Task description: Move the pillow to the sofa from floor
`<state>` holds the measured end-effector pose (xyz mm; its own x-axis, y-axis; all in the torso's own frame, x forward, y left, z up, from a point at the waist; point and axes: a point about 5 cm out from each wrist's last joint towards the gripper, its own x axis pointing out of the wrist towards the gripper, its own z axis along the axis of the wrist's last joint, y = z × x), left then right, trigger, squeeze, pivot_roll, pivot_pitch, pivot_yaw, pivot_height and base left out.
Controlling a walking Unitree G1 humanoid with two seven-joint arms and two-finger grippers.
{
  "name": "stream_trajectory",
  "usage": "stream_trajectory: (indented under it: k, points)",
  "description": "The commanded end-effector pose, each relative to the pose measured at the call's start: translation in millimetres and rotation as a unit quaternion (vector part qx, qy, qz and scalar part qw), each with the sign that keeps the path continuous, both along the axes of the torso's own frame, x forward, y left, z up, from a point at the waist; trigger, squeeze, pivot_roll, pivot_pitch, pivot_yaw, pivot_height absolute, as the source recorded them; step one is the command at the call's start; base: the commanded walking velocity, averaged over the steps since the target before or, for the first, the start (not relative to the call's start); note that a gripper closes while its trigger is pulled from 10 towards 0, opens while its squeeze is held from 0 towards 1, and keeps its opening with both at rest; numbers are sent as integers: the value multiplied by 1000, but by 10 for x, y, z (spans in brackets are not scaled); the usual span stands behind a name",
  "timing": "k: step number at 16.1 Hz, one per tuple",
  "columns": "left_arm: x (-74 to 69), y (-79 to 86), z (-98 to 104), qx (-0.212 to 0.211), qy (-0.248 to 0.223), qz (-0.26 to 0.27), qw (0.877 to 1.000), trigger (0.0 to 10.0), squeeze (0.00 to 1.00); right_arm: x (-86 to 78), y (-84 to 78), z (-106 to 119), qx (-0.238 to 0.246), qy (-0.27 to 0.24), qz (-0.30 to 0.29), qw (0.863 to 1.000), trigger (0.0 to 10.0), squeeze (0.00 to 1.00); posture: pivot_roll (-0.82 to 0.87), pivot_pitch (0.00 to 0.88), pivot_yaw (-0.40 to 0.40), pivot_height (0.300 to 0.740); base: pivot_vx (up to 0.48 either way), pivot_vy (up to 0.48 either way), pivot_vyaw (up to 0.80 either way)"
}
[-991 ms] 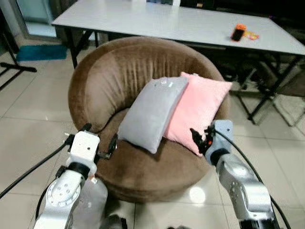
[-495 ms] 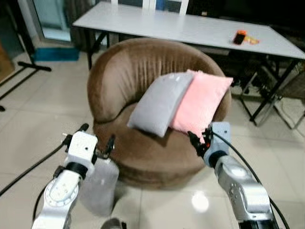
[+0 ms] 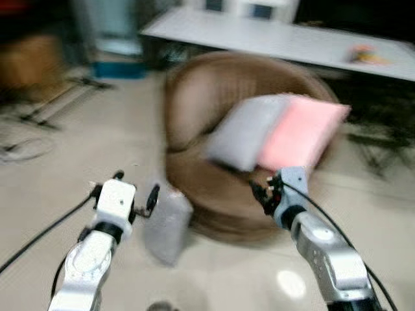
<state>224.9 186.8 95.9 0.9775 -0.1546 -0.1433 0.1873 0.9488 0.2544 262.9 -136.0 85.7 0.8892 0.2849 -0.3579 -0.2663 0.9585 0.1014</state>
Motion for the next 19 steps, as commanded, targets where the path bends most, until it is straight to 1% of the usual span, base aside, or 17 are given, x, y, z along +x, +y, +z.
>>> stream_trajectory:
  k: [1, 3, 4, 5, 7, 11, 17, 19]
  points:
    - [45, -41, 38, 1, -8, -6, 1000, 10000, 0, 16, -11, 46, -6, -13, 4, 1000, 10000, 0, 38, 0, -70, 740, 0, 0, 800]
    - [67, -22, 85, -15, -27, 11, 999, 10000, 0, 16, -9, 43, -4, -13, 6, 1000, 10000, 0, 40, 0, -70, 740, 0, 0, 800]
    - [74, -19, 102, -14, -33, 15, 999, 10000, 0, 14, -5, 43, -3, -13, 8, 1000, 10000, 0, 40, 0, -71, 740, 0, 0, 800]
    - [76, -19, 106, -10, -33, 17, 999, 10000, 0, 13, -2, 43, -2, -13, 11, 1000, 10000, 0, 40, 0, -71, 740, 0, 0, 800]
    - [78, -2, 111, -19, -36, 30, 999, 10000, 0, 16, 4, 41, -2, -12, 16, 1000, 10000, 0, 40, 0, -71, 740, 0, 0, 800]
    - [79, -13, 124, -20, -42, 18, 999, 10000, 0, 23, 9, 41, -1, -12, 20, 1000, 10000, 0, 39, 0, -71, 740, 0, 0, 800]
    - [75, 5, 132, -23, -43, 10, 999, 10000, 0, 40, 39, 31, 2, -13, 29, 1000, 10000, 0, 50, 0, -74, 740, 385, 0, 800]
    - [77, 10, 129, -22, -42, 10, 999, 10000, 0, 61, 2, 17, 7, -9, 3, 1000, 10000, 0, 54, 0, -77, 740, 399, 0, 0]
